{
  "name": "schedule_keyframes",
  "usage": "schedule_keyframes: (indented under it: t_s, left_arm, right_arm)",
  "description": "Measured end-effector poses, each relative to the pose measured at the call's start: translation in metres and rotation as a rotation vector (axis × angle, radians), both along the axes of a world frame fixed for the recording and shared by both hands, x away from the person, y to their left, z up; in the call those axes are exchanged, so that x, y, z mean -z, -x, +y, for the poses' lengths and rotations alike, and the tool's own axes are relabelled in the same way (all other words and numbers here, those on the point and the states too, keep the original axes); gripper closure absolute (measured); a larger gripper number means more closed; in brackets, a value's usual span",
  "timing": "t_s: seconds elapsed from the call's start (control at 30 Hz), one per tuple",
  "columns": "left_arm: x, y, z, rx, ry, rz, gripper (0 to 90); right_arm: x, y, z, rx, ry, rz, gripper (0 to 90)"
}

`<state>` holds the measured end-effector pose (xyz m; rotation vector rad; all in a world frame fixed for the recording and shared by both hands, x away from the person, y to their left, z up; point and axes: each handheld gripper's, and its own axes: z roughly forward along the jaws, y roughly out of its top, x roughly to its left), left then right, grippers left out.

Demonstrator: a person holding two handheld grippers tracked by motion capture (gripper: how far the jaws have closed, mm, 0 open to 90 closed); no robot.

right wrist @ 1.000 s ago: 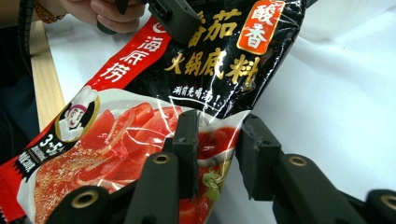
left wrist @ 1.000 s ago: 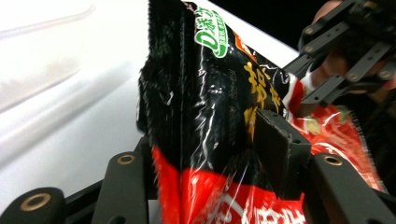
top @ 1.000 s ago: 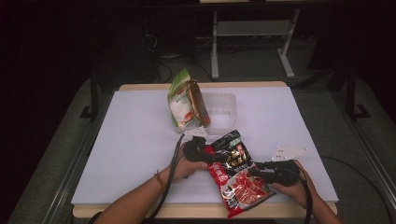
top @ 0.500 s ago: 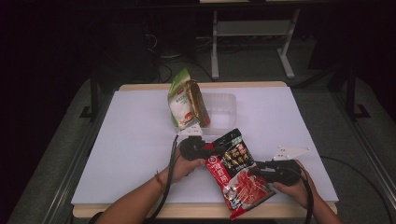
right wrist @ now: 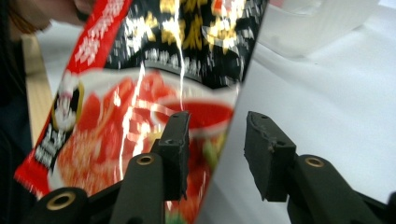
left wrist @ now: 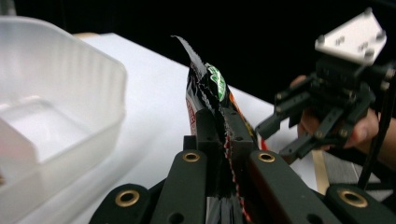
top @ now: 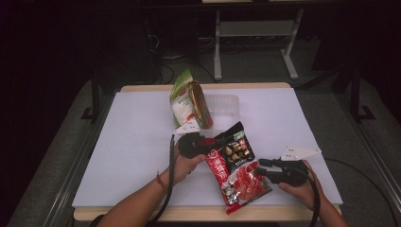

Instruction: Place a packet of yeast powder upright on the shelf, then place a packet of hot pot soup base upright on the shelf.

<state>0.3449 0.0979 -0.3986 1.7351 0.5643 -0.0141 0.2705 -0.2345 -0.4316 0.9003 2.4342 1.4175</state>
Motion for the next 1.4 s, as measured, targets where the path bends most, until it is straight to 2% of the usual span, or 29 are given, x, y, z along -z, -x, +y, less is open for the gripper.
schedule_keyframes:
  t_s: [0.1, 0.2, 0.3, 0.4, 0.47, 0.83, 1.03, 1.17, 1.23, 1.4]
  left_arm:
    - [-0.007, 0.0, 0.006, -0.008, 0.014, -0.016, 87.7]
    - [-0.013, 0.002, 0.012, -0.023, 0.033, -0.025, 87.7]
    - [-0.019, 0.004, 0.018, -0.035, 0.046, -0.041, 87.9]
    - [-0.024, 0.005, 0.021, -0.038, 0.054, -0.054, 87.9]
    - [-0.026, 0.005, 0.023, -0.038, 0.054, -0.059, 88.0]
    - [-0.038, 0.006, 0.037, -0.075, 0.1, -0.073, 88.8]
    - [-0.047, 0.007, 0.043, -0.081, 0.123, -0.102, 89.0]
    - [-0.05, 0.008, 0.045, -0.096, 0.13, -0.102, 89.0]
    - [-0.051, 0.007, 0.046, -0.091, 0.148, -0.083, 88.9]
    - [-0.061, 0.008, 0.047, -0.12, 0.161, -0.104, 89.0]
  right_arm:
    - [-0.002, 0.0, 0.001, -0.002, 0.032, -0.024, 56.6]
    - [-0.003, 0.0, 0.0, -0.006, 0.018, -0.034, 54.8]
    - [-0.003, -0.002, 0.0, 0.008, 0.035, -0.048, 52.7]
    - [-0.002, -0.003, -0.001, 0.011, 0.046, -0.06, 44.0]
    - [-0.002, -0.004, -0.002, 0.042, 0.077, -0.084, 36.3]
    - [0.002, -0.012, -0.016, 0.184, 0.076, -0.09, 23.7]
    - [0.006, -0.011, -0.014, 0.189, 0.105, -0.076, 23.1]
    - [0.006, -0.01, -0.013, 0.18, 0.109, -0.077, 22.6]
    - [0.006, -0.01, -0.012, 0.178, 0.113, -0.078, 22.6]
    - [0.007, -0.009, -0.012, 0.186, 0.131, -0.073, 22.7]
